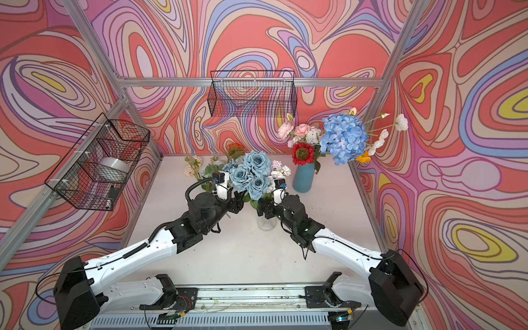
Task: Arrange the flowers into the vase
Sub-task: 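Open the left gripper and withdraw it from the roses, then move the left gripper to the loose orange flower stem and grasp it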
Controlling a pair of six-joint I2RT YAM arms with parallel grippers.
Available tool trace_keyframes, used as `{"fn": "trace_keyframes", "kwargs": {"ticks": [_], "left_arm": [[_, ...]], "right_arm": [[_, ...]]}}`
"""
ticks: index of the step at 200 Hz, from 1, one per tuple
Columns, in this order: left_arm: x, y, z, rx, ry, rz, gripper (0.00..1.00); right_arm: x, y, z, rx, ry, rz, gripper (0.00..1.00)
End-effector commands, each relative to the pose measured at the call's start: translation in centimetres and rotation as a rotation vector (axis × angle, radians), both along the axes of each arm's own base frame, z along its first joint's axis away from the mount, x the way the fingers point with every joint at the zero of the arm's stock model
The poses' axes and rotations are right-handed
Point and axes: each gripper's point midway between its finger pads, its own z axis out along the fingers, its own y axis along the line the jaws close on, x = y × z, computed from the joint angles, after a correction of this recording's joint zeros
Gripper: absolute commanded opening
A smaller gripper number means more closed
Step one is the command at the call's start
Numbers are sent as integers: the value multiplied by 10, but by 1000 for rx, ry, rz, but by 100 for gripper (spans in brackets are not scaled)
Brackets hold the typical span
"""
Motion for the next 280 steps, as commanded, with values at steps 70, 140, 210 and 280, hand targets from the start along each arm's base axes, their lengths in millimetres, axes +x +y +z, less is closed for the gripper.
{"fn": "trace_keyframes", "kwargs": {"ticks": [70,140,210,280], "left_arm": [[7,103,14,-73,24,263,65],[46,143,-59,-152,235,319,65],[115,116,-110,-83,435,127,64],[172,100,-153,100,538,66,64]], "right_arm": [[7,-8,14,58,-94,-69,59],[3,-11,28,128,-92,-73,37],[0,-14,32,149,-79,-82,35],[-11,-33,21,160,-33,-138,35]]}}
